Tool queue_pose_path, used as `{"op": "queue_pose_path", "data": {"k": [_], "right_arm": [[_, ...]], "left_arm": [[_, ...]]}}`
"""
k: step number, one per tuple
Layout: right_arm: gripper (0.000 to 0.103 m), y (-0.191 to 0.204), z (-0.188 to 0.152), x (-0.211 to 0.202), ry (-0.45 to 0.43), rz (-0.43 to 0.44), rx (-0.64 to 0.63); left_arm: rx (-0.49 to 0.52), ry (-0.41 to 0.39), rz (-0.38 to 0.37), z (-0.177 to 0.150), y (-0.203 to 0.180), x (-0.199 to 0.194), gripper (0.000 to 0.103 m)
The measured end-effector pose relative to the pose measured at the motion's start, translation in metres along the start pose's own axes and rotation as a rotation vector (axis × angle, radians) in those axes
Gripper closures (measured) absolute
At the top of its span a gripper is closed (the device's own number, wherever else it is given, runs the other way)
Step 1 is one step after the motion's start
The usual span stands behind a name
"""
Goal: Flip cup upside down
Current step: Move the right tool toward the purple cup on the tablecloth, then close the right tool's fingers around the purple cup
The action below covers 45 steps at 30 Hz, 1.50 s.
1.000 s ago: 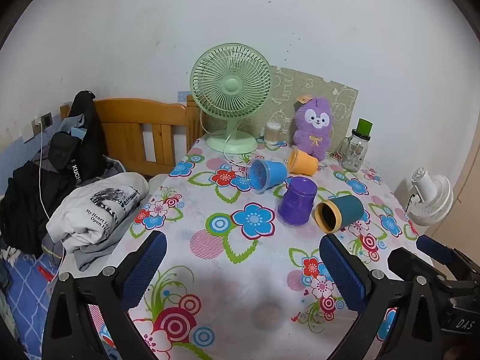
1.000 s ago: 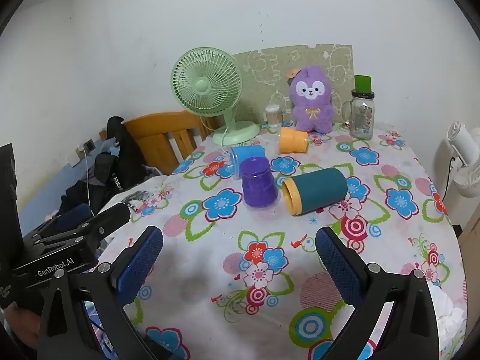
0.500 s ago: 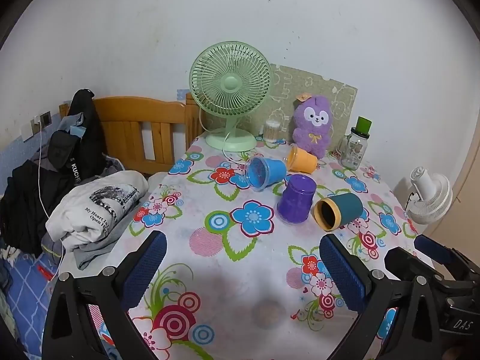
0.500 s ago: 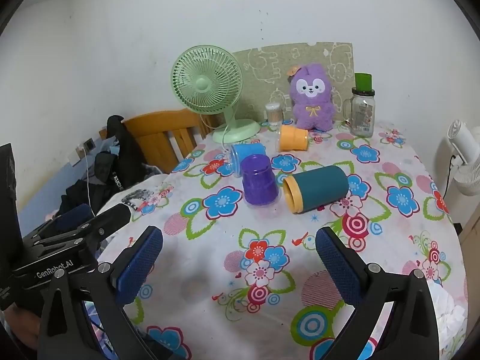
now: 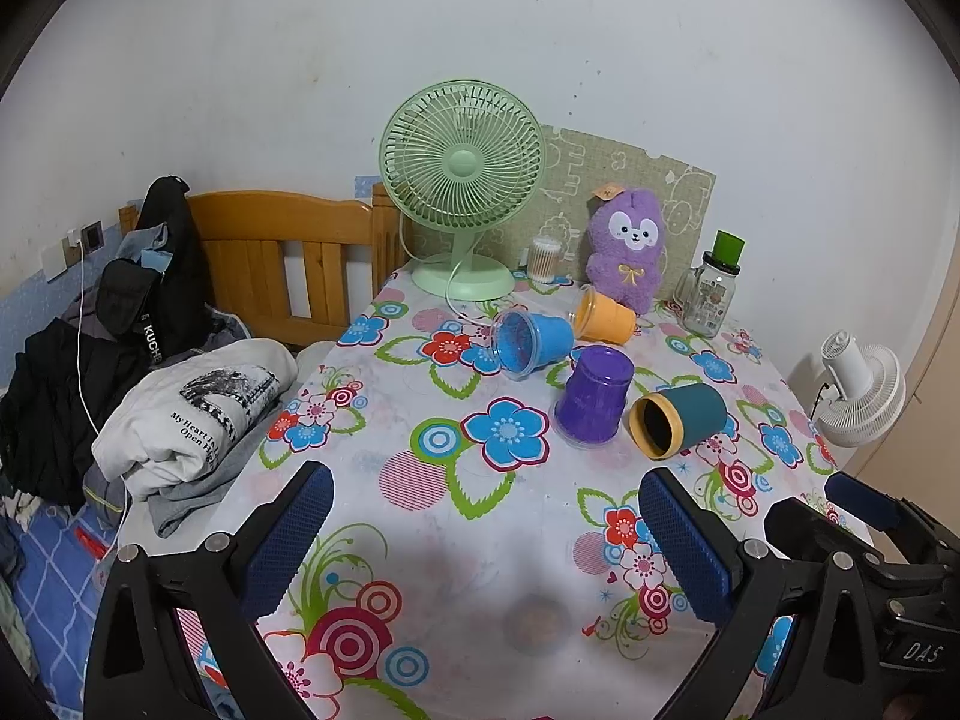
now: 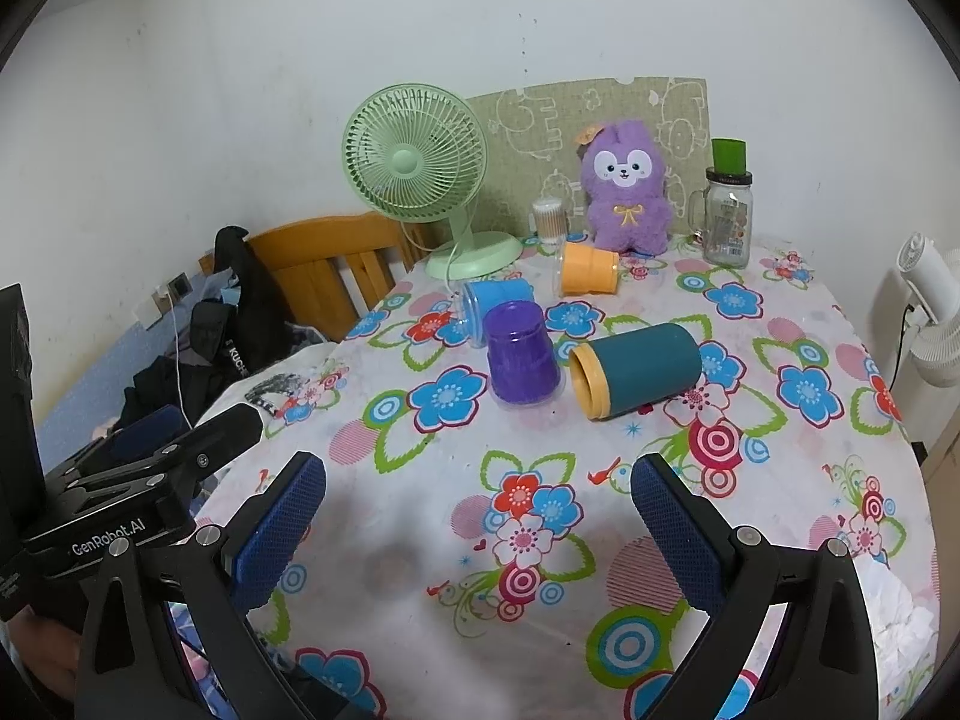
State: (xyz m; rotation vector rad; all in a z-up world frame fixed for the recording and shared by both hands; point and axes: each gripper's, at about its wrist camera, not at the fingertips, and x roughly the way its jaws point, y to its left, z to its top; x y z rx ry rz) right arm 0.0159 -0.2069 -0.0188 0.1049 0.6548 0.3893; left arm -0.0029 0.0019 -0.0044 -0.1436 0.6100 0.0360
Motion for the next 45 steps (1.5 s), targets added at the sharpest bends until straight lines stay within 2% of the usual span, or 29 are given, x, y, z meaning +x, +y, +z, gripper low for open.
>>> {"op": "queue_pose_path", "data": {"k": [16, 31, 45], "right_arm": [[0.0, 0.001, -0.002, 0.007, 0.021, -0.003, 0.001], [0.0, -0.002, 0.0, 0.036, 0.085, -0.007, 0.002], [0.0, -0.022, 0.041, 0.082, 0.135, -0.059, -0.022]], "left_arm": [[0.0, 0.014, 0.002, -0.009, -0.002, 0.005, 0.0], [-0.029, 0.09, 0.002, -0.011, 0.01, 0.035, 0.0], [-0.005, 0.17, 0.001, -0.005, 0.009, 0.09, 0.0]]}}
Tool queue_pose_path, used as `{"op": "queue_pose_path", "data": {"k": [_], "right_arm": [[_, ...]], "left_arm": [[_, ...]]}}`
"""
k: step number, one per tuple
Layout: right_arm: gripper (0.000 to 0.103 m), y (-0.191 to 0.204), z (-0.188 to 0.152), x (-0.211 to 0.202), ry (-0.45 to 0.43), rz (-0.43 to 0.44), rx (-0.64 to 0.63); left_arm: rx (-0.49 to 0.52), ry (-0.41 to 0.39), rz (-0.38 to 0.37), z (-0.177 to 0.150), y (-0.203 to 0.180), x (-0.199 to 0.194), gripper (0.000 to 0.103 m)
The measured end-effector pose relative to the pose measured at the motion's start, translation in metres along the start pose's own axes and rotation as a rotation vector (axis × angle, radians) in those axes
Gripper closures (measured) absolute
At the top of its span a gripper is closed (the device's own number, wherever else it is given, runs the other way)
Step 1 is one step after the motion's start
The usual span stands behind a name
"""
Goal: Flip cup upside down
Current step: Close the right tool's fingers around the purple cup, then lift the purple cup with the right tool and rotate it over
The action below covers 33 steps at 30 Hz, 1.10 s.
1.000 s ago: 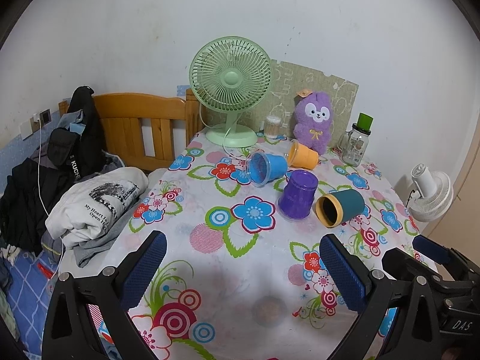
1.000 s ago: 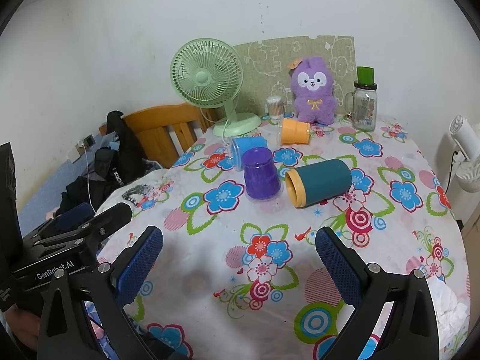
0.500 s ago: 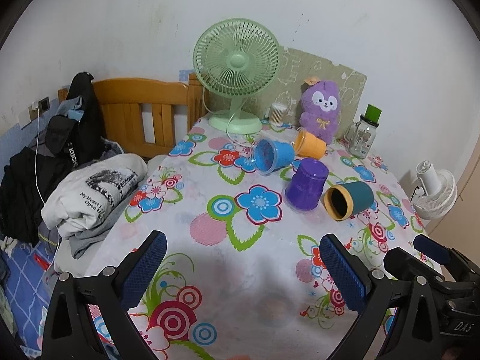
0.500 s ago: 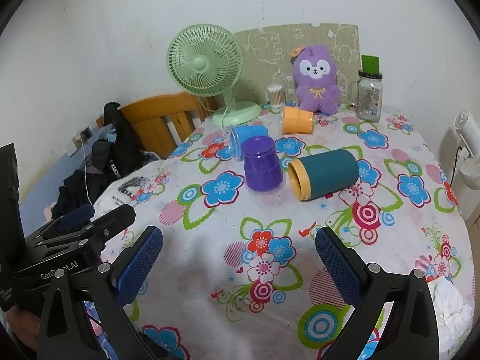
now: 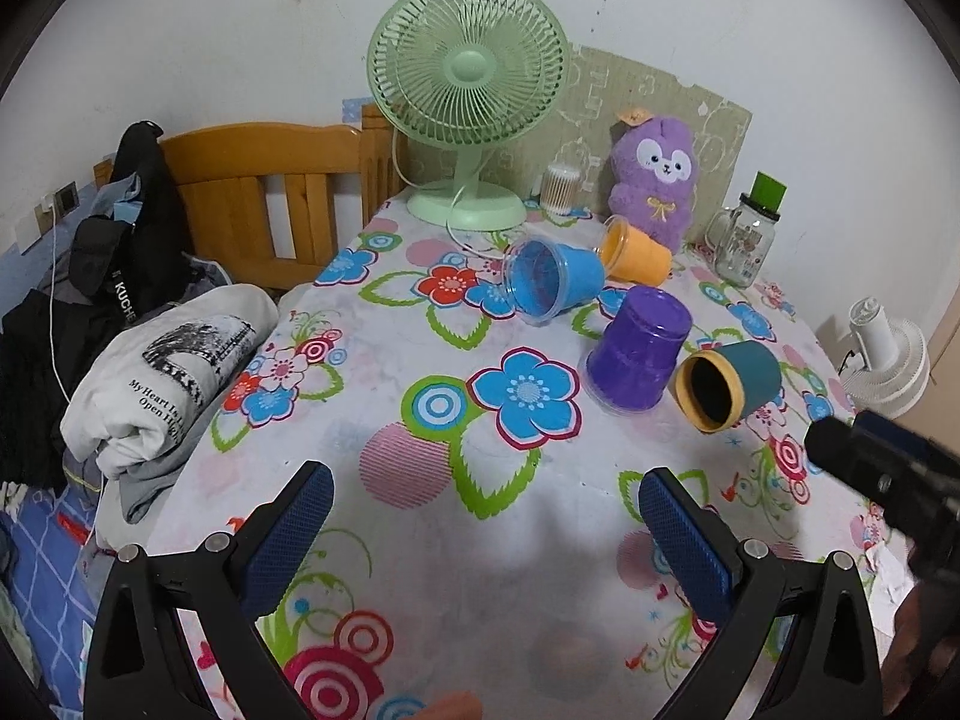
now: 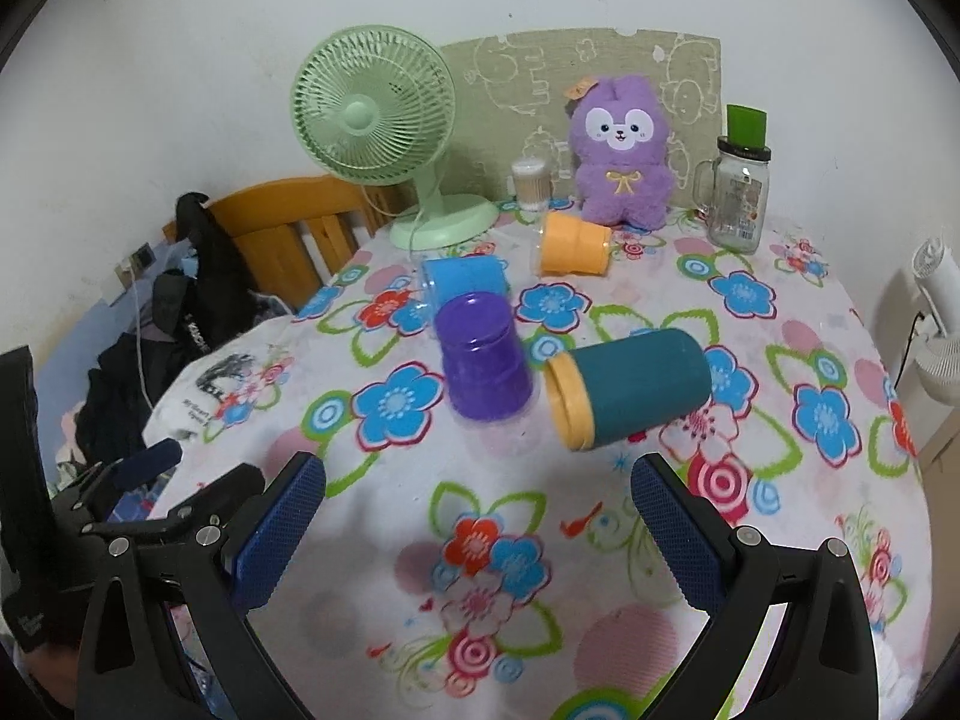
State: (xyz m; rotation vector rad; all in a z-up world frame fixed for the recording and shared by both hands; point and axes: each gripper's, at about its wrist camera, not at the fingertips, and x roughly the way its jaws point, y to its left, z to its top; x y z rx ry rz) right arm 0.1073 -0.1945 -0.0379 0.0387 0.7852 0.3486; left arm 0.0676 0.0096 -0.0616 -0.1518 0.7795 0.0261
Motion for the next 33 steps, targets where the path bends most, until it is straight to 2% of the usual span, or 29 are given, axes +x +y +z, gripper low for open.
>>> {"op": "queue_pose_path", "data": {"k": [7, 12, 17, 20, 22, 24, 29, 33], "right_arm": [[0.0, -0.002, 0.03, 0.045, 0.075, 0.008, -0.041], [0.0, -0.005, 0.043, 0.069, 0.105, 0.043, -0.025], [0.0, -0.009, 0.061, 0.101, 0.155, 0.037, -0.015], [0.001, -0.003, 0.069, 0.126, 0.202, 0.026, -0.06], [0.005, 0.0, 0.071, 0.137, 0.229, 0.012, -0.072], [0.02, 0.001, 0.072, 0.15, 0.269, 0.027, -0.082], [0.038, -0.002, 0.069, 0.16, 0.304, 0.054, -0.054], [0.04, 0.0, 0.071, 0.145, 0.255, 0.077, -0.05]], "left_arm": [[0.015, 0.048, -0.002, 0.016, -0.004, 0.036, 0.0], [0.086, 0.065, 0.022, 0.031, -0.014, 0.063, 0.0], [0.069, 0.086, 0.034, 0.042, -0.009, 0.085, 0.0], [0.06, 0.103, 0.041, 0.043, -0.006, 0.094, 0.0], [0.058, 0.109, 0.045, 0.042, -0.004, 0.097, 0.0], [0.053, 0.113, 0.047, 0.042, -0.002, 0.099, 0.0], [0.054, 0.105, 0.065, 0.041, 0.0, 0.098, 0.0], [0.058, 0.104, 0.067, 0.039, 0.0, 0.095, 0.0]]}}
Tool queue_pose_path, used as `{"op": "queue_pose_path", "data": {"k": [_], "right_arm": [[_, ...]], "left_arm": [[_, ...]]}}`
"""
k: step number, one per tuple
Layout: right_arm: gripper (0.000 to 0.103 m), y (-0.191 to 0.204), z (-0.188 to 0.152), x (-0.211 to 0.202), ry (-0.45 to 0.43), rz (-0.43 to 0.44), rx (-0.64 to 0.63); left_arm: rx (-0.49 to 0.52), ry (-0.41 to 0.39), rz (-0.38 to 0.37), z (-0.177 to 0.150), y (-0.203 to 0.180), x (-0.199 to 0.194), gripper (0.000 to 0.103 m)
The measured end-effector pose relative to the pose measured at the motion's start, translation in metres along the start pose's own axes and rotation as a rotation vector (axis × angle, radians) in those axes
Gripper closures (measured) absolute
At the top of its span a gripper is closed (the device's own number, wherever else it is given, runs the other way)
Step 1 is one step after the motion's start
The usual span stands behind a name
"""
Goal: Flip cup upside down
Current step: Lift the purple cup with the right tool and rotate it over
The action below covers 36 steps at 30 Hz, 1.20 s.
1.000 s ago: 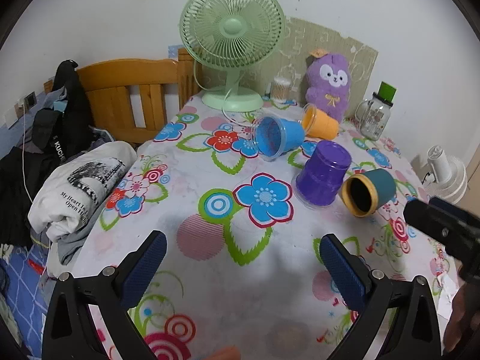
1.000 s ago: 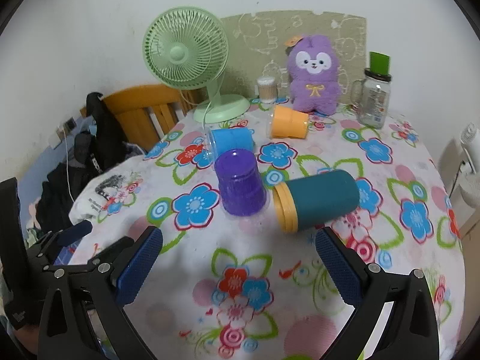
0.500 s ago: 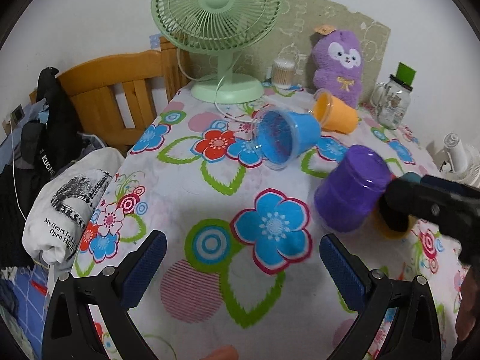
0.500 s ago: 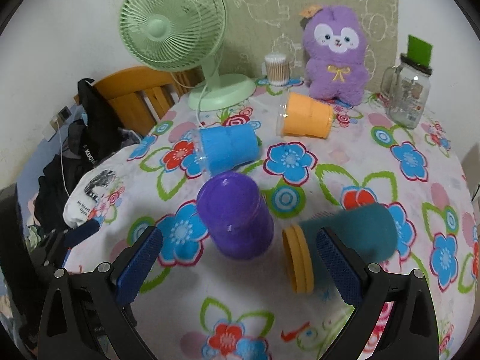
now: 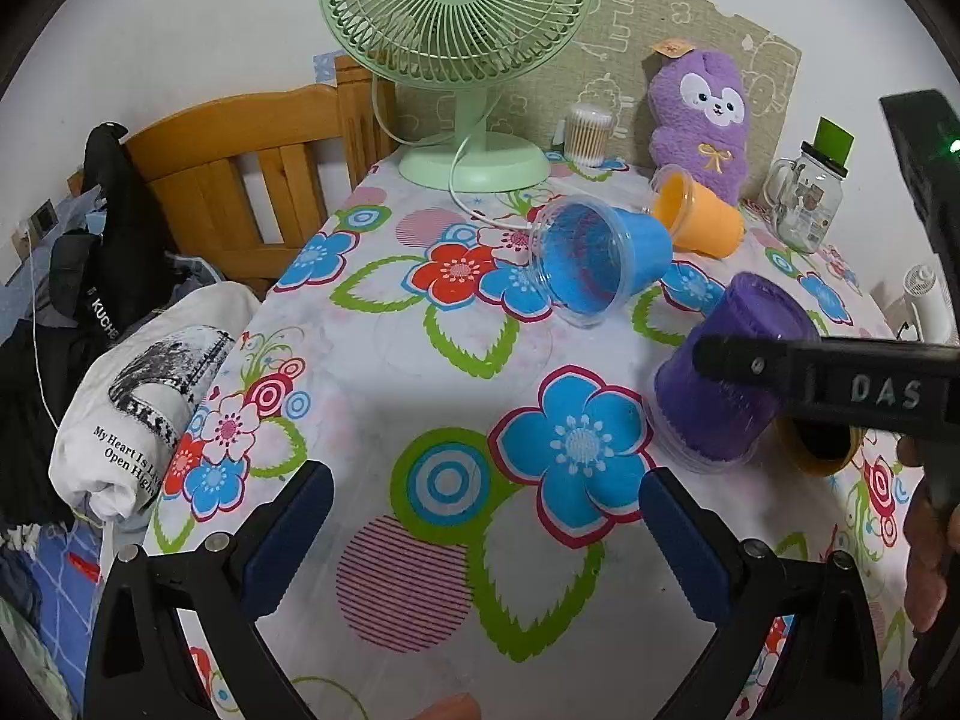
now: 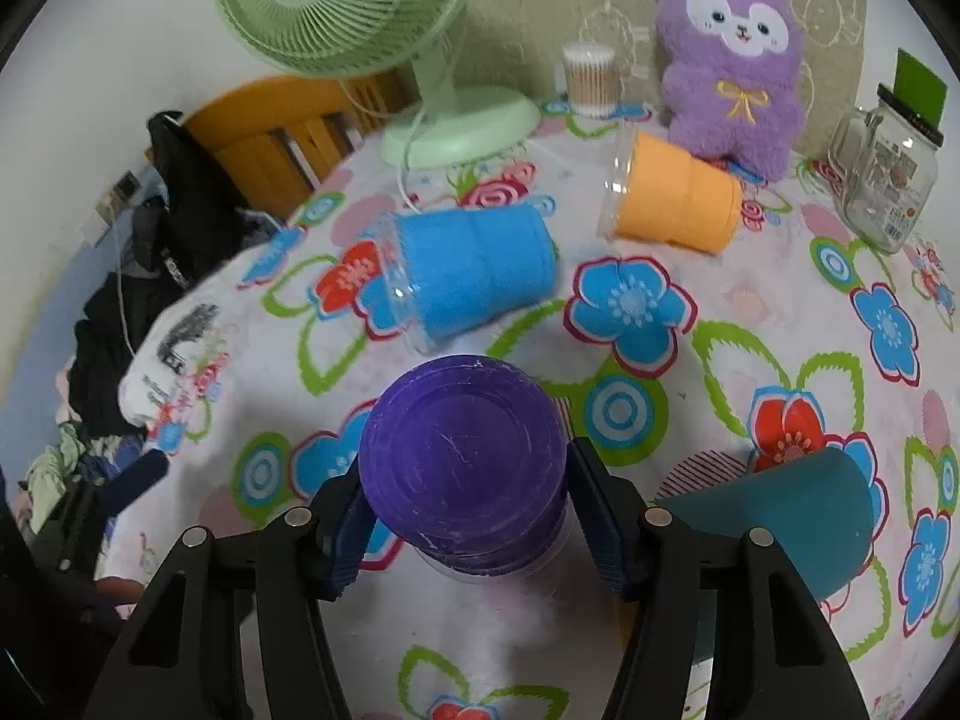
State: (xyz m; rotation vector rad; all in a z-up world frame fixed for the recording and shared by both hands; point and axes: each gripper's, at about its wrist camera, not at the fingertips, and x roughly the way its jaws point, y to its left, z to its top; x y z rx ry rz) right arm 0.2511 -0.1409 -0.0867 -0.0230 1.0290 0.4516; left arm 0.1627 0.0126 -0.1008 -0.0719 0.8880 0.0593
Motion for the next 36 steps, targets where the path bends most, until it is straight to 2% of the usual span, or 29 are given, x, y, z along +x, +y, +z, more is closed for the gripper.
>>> {"op": "queue_pose_path", "data": {"k": [4, 10, 16, 19, 26, 31, 36], "right_arm": [[0.04, 0.013, -0.002, -0.015, -0.036, -0.026, -0.045], [0.04, 0.028, -0.019, -0.034, -0.063, -0.015, -0.069], [0.04, 0.044, -0.06, -0.048, -0.092, -0.008, -0.104], [0.04, 0.044, -0.075, -0.044, -0.078, 0.003, -0.08], [0.04, 0.039, -0.12, -0.049, -0.132, 0.015, -0.034], [0.041, 0.038, -0.157, -0.071, -0.187, -0.04, -0.056], [0.041, 0.036, -0.176, -0.085, -0.174, -0.05, -0.05]], "left_arm": [[0.002, -0.008, -0.009, -0.003, -0.002, -0.008, 0.0], [0.002, -0.016, -0.025, -0.016, -0.004, -0.028, 0.0], [-0.027, -0.01, -0.037, -0.041, 0.004, -0.048, 0.0], [-0.04, 0.007, -0.046, -0.057, 0.004, -0.054, 0.0], [-0.045, 0.028, -0.069, -0.089, 0.0, -0.072, 0.0], [-0.044, 0.035, -0.075, -0.102, 0.001, -0.08, 0.0], [-0.048, 0.037, -0.086, -0.105, 0.0, -0.085, 0.0]]}}
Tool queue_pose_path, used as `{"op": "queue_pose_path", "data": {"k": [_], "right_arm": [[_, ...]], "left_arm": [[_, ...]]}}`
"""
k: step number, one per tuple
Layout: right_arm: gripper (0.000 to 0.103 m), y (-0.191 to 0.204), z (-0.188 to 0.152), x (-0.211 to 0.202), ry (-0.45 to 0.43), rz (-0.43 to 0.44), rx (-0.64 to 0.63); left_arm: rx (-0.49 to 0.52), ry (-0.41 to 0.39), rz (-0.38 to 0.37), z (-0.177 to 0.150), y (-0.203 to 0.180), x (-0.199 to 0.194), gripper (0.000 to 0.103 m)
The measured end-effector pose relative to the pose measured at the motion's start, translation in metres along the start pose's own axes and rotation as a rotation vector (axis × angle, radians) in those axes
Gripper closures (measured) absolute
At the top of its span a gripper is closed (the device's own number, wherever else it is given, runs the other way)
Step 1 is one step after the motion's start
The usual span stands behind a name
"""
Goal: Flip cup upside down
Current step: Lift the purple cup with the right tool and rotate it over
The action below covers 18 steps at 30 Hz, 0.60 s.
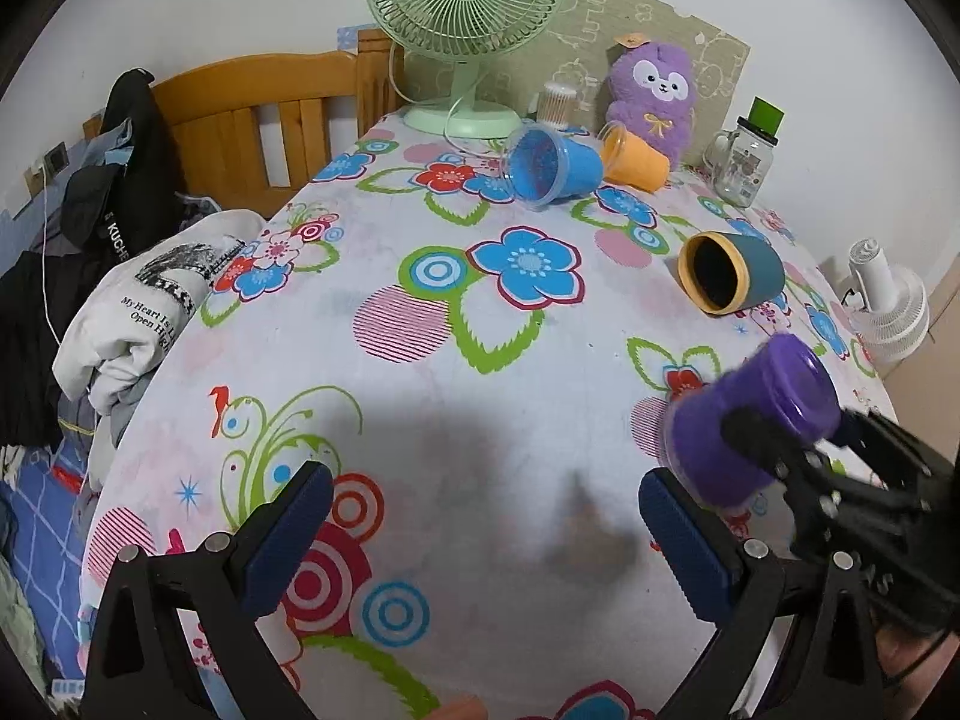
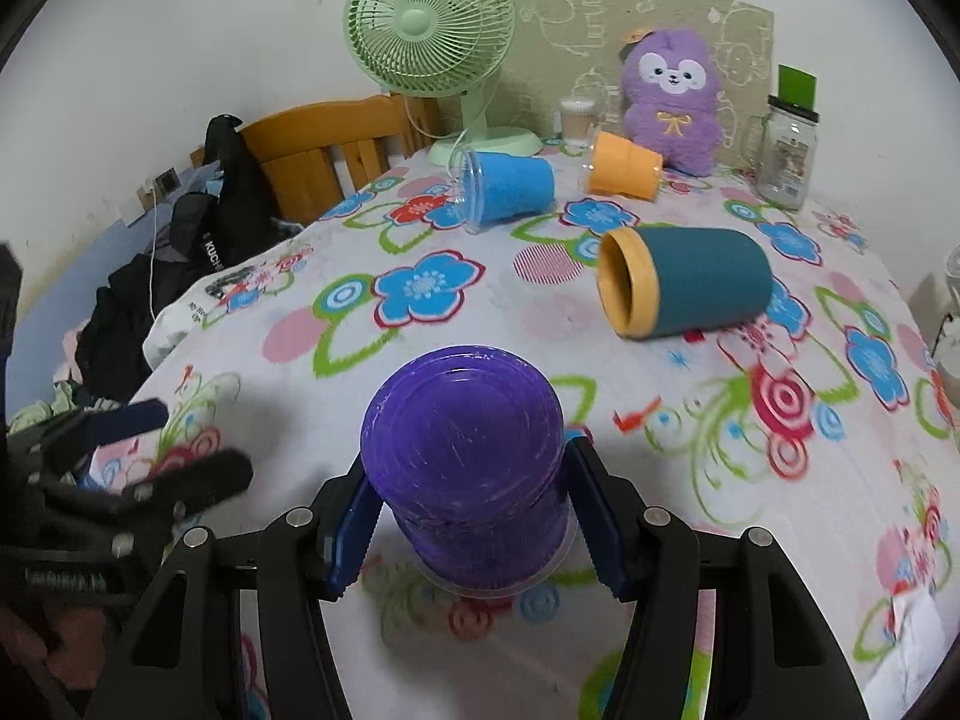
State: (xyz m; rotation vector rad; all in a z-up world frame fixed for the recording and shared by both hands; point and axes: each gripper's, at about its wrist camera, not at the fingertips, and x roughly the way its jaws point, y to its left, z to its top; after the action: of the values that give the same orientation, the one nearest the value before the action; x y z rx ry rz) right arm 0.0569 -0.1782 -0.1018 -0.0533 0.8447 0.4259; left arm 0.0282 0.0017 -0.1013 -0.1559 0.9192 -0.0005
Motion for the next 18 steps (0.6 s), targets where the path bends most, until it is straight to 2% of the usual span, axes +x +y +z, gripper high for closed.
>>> {"op": "queue_pose_path", "data": {"k": [6, 9, 13, 14, 17, 18], "right_arm": [[0.036, 0.002, 0.012, 0.003, 0.105, -0.03, -0.024], [0.029, 0.001, 0.021, 0.002, 0.122, -0.044, -0.031], [0.029, 0.004, 0.029, 0.0, 0.142, -0.014, -0.047], [0.03, 0.004, 0.03, 0.003, 0.161, -0.011, -0.052], [0.045, 0.006, 0.033, 0.006, 0.176, -0.003, -0.043], [0.045, 0.007, 0.036, 0.005, 0.161, 0.014, -0.036]], "left_arm": [[0.02, -0.005, -0.013, -0.003, -0.007, -0.006, 0.0], [0.023, -0.014, -0.012, -0.003, -0.008, -0.01, 0.0], [0.013, -0.022, -0.009, -0.003, -0.005, -0.013, 0.0], [0.01, -0.023, -0.008, -0.002, -0.004, -0.013, 0.0], [0.006, -0.019, -0.008, -0.002, -0.003, -0.012, 0.0], [0.006, -0.021, -0.008, -0.002, -0.003, -0.013, 0.0]]}}
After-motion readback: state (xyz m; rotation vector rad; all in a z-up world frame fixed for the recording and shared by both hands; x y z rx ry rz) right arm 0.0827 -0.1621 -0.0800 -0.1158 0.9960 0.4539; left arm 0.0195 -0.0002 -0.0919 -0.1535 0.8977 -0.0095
